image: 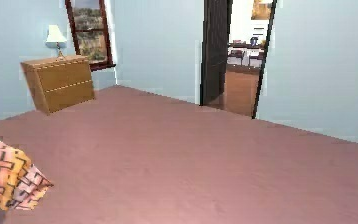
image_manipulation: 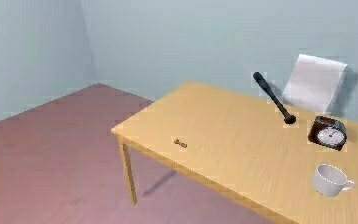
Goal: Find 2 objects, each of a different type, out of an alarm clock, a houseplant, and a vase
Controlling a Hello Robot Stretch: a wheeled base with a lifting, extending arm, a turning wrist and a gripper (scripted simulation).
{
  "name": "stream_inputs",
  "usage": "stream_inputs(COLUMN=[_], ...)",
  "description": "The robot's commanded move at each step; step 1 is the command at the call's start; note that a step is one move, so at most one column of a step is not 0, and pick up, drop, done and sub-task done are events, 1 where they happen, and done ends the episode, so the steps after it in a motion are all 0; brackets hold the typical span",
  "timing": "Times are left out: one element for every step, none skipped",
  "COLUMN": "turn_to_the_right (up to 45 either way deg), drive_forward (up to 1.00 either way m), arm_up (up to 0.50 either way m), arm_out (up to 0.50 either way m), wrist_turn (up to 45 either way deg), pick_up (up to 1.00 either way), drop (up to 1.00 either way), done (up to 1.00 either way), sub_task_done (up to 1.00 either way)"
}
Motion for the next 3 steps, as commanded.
stream_inputs(turn_to_the_right=[-27.0, 0.0, 36.0], drive_forward=[0.0, 0.75, 0.0], arm_up=[0.0, 0.0, 0.0], arm_out=[0.0, 0.0, 0.0], wrist_turn=[0.0, 0.0, 0.0], pick_up=[0.0, 0.0, 0.0], drop=[0.0, 0.0, 0.0], done=[0.0, 0.0, 0.0], sub_task_done=[0.0, 0.0, 0.0])
